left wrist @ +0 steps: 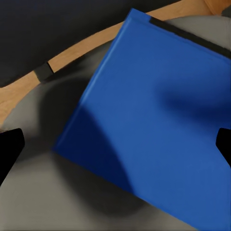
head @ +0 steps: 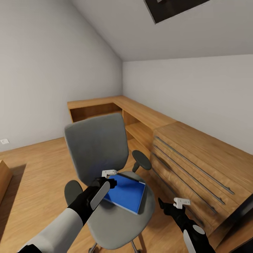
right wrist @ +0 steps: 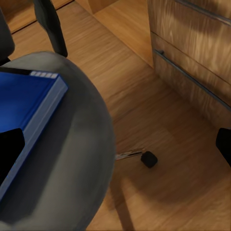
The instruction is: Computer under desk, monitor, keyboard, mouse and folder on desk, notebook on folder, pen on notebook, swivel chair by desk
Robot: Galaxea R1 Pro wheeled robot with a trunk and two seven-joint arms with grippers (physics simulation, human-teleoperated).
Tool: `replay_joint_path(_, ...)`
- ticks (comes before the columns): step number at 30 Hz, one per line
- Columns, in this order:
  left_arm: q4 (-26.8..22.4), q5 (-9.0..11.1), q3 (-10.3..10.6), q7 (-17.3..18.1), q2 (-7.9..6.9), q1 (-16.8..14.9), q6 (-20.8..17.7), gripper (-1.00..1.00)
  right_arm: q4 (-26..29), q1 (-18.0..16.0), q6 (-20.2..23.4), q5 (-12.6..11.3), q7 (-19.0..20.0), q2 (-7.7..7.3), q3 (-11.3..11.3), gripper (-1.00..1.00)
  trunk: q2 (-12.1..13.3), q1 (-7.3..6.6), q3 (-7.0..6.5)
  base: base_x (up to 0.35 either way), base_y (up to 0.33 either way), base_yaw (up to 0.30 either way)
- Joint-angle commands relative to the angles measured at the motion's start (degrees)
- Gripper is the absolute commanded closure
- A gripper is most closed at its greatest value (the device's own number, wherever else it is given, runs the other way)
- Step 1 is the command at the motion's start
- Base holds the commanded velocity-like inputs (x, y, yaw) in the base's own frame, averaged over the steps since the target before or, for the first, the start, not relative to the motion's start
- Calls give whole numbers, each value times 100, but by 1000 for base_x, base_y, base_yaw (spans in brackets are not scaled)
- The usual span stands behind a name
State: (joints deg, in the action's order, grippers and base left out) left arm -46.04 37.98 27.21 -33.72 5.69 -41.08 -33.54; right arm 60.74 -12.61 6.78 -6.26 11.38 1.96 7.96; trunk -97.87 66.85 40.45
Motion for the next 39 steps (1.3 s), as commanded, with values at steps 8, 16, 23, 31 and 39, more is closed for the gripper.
replay_joint_path(8,-9,692,40,-41,24,-5,12,-100,9,-1,42,-60,40,6,22,-100,-44,22,24,0,0,0)
replay_joint_path(16,-10,1222,44,-43,28,-5,21,-100,9,2,42,-60,40,6,22,-100,-44,22,24,0,0,0)
replay_joint_path(23,19,1291,47,-36,29,-5,27,-100,9,1,42,-60,40,6,22,-100,-44,22,24,0,0,0)
replay_joint_path(31,55,1278,47,-51,21,-5,31,-100,27,0,1,-67,185,16,18,-100,-44,22,24,0,0,0)
replay_joint_path(39,51,1267,47,-58,20,-5,30,-100,111,-1,-86,-75,290,75,17,-100,-44,22,24,0,0,7)
